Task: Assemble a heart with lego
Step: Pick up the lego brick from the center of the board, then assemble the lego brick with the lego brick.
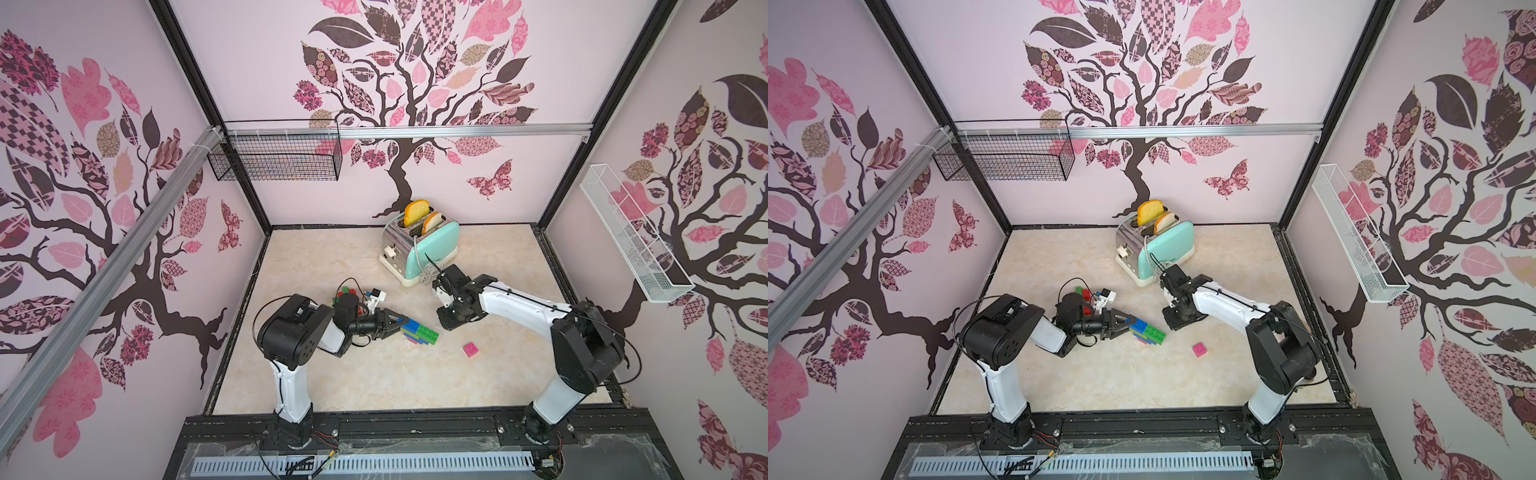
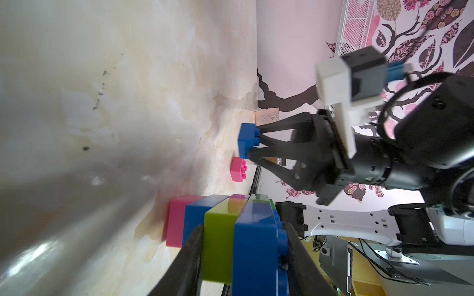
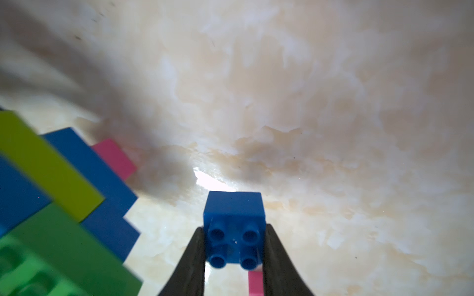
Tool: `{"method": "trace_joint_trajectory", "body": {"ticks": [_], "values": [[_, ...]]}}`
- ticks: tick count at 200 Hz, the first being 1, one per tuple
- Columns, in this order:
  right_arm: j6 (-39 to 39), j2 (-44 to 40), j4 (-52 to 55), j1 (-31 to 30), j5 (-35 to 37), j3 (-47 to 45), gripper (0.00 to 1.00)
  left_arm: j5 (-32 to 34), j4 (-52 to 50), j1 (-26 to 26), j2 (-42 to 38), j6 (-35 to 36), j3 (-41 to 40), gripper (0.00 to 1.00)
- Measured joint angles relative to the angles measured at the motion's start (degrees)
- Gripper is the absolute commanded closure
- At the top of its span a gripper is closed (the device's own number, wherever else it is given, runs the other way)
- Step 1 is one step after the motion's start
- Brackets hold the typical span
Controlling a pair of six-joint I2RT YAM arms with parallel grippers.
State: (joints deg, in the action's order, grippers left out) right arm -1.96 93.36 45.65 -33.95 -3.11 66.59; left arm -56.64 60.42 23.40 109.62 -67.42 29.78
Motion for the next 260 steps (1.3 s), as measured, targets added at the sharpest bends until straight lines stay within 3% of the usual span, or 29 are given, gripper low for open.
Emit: {"method": "trace_joint_trajectory", "body": {"ticks": [43,96,260], "values": [[-6.16,-7.52,2.69,-0.13,-5.68,3.39,0.75,0.00,0.00,0.00,-0.02,-0.02,0.00,0.60],[-12.68,-3.93,7.85,-5.92,-9.79,6.23,0.75,0.00,-0.02,0.00,-0.02,0.02,0.00,0.61],[-21.29,2.67,14.34,-7.50,-7.93,11.65,0.75,0.00,-0.07,0.00,-0.02,0.13,0.00,0.61]]}}
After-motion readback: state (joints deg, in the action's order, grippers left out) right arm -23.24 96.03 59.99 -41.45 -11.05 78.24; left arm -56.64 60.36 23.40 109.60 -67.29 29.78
